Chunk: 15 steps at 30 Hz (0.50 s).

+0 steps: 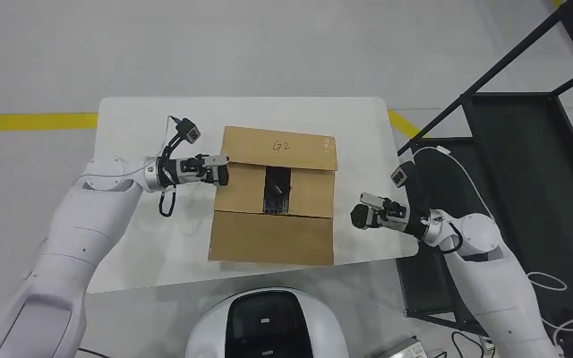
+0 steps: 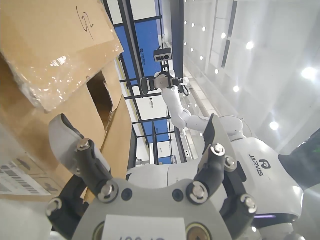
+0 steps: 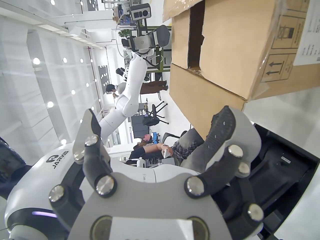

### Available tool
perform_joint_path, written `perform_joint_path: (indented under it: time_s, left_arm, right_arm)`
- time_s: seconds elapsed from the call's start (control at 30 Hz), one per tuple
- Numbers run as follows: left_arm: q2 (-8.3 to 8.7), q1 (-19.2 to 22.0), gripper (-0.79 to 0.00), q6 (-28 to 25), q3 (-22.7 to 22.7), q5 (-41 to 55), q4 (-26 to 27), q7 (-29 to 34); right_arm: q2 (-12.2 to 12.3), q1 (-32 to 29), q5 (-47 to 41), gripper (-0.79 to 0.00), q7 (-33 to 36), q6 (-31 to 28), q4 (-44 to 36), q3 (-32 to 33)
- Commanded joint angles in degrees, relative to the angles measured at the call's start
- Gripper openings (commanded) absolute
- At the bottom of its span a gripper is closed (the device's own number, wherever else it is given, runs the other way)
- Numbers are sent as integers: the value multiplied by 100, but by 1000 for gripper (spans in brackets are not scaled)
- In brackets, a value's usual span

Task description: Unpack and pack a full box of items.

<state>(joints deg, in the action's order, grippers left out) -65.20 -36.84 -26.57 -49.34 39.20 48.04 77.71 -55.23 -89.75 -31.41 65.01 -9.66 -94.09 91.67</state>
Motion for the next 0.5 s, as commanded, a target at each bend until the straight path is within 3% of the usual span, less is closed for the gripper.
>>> perform_joint_path:
  time_s: [0.0,0.47]
  left_arm:
    - [-75,113,0,-10,78,53,-200,-11]
    - [-674,947,0,13,359,951,-1048,6]
  right_arm:
    - [-1,37,-27,0,-17,35,57,-12]
    - [-7,242,-163,0,-125,74,411,-51]
